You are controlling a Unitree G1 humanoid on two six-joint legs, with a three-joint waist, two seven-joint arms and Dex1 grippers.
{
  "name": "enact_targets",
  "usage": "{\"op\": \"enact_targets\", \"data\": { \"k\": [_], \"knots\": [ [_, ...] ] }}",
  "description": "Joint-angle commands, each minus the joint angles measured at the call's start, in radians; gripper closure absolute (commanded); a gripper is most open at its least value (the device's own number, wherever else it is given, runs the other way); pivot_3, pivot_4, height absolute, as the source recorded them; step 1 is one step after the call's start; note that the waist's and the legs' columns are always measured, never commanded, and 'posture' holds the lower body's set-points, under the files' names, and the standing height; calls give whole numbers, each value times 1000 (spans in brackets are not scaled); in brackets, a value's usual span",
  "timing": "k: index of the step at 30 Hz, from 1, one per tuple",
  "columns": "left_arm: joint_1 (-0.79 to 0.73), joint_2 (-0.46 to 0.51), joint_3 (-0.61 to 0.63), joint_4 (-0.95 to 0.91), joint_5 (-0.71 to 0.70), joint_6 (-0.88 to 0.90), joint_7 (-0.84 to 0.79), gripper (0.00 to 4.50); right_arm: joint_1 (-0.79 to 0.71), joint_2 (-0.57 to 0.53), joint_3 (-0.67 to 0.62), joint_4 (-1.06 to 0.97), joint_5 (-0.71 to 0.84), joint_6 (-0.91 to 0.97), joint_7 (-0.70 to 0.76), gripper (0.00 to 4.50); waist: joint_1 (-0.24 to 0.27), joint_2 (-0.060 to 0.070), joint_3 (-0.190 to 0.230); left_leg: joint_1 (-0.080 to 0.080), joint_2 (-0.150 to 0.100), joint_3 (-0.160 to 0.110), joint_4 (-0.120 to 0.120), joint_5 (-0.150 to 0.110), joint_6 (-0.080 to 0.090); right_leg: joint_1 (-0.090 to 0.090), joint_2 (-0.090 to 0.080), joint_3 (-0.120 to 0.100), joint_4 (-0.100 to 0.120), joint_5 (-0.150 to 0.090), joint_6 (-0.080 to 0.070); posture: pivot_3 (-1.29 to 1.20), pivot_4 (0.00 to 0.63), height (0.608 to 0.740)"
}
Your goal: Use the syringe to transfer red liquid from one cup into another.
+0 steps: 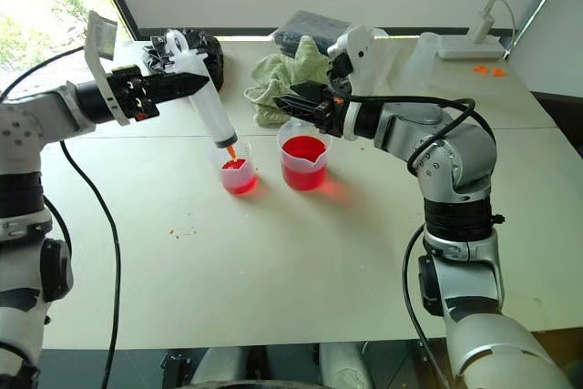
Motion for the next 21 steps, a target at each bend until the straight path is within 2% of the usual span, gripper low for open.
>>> {"op": "enact_targets", "data": {
  "k": [1, 5, 13, 18, 21],
  "knots": [
    [-75, 28, 106, 47, -70, 86, 38, 2843, 15, 20, -27, -60, 28, -13, -22, 2156, 0, 0, 0, 0, 0, 0, 0, 0, 0, 0, 0, 0, 0, 0, 0, 0, 150, 740],
    [-146, 82, 169, 144, -119, 225, 48, 2843, 39, 42, -27, -78, 38, -11, -44, 2156, -1, 0, 0, 0, 0, 0, 0, 0, 0, 0, 0, 0, 0, 0, 0, 0, 150, 740],
    [-179, 232, 98, 208, -132, 418, -67, 2843, 62, 56, -18, -85, 48, -17, -60, 2156, 0, 0, 0, 0, 0, 0, 0, 0, 0, 0, 0, 0, 2, 0, 0, 0, 150, 740],
    [-123, 343, -28, 162, -131, 466, -219, 2843, 66, 57, -15, -83, 51, -20, -61, 2156, -1, 0, 0, 0, -1, 0, 0, 0, 0, 0, 0, 0, 1, 0, 0, 0, 150, 740],
    [-37, 398, -158, 151, -59, 368, -334, 2843, 60, 50, -18, -82, 50, -21, -63, 2156, -2, 0, 0, 0, 0, 0, -1, 0, 0, 0, 0, 0, 0, 0, 0, 0, 150, 740]
  ]
}}
